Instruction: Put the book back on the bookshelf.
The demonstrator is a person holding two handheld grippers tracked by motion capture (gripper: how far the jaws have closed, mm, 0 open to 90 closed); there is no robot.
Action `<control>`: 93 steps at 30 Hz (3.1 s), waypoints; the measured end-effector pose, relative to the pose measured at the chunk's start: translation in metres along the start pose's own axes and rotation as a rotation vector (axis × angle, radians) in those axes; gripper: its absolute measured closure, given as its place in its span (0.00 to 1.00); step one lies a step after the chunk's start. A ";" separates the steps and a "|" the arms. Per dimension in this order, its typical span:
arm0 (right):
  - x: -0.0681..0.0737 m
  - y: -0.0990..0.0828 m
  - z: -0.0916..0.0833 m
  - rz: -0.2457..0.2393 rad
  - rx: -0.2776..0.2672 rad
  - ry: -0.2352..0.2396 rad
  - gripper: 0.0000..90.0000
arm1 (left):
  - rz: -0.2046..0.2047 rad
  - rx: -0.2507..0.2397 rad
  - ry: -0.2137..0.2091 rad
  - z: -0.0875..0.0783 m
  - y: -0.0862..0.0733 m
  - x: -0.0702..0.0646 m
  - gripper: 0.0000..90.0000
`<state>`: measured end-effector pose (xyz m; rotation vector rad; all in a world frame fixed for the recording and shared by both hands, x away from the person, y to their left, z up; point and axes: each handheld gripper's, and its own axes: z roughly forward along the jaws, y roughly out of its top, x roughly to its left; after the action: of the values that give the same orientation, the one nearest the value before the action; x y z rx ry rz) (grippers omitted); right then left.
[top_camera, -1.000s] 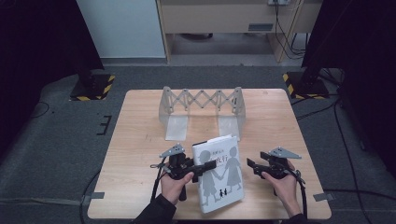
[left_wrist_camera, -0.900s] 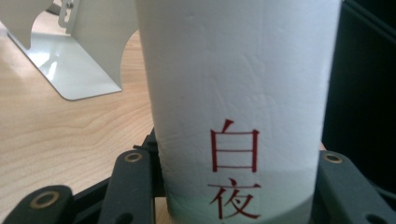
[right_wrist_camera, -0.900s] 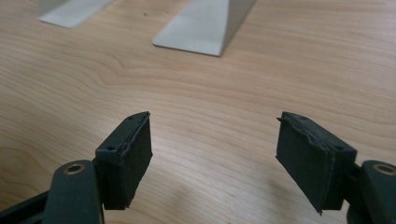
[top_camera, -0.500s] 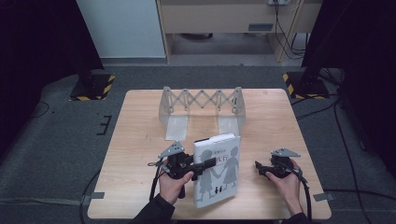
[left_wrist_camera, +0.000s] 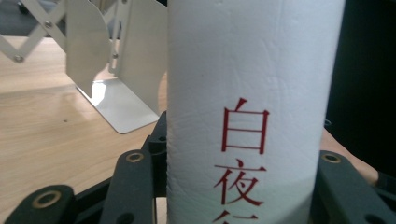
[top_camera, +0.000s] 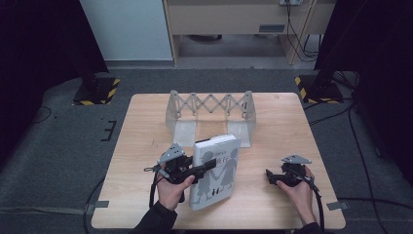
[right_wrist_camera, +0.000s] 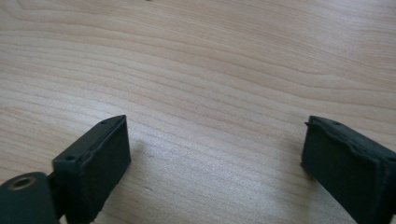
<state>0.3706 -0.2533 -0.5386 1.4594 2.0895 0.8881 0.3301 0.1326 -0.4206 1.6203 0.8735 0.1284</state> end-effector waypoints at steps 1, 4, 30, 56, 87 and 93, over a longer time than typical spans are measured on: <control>0.000 0.000 0.000 -0.001 0.001 0.001 0.08 | -0.001 -0.001 0.002 -0.002 0.001 0.001 0.58; 0.000 0.000 0.000 0.003 0.002 0.000 0.07 | -0.004 -0.021 0.014 -0.008 0.005 0.003 0.58; 0.000 0.000 0.001 0.003 0.002 -0.004 0.07 | 0.009 -0.132 0.238 -0.059 0.041 0.041 0.58; 0.000 0.000 0.001 0.003 0.002 -0.004 0.07 | -0.013 -0.162 0.380 -0.041 0.064 0.090 0.58; 0.000 0.000 0.001 0.003 0.001 -0.003 0.07 | 0.006 -0.156 0.492 0.012 0.065 0.124 0.58; 0.000 0.000 0.001 0.003 0.001 -0.003 0.07 | 0.025 -0.158 0.499 0.017 0.064 0.123 0.58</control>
<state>0.3711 -0.2531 -0.5389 1.4642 2.0863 0.8848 0.4562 0.1936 -0.4144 1.4715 1.1877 0.6244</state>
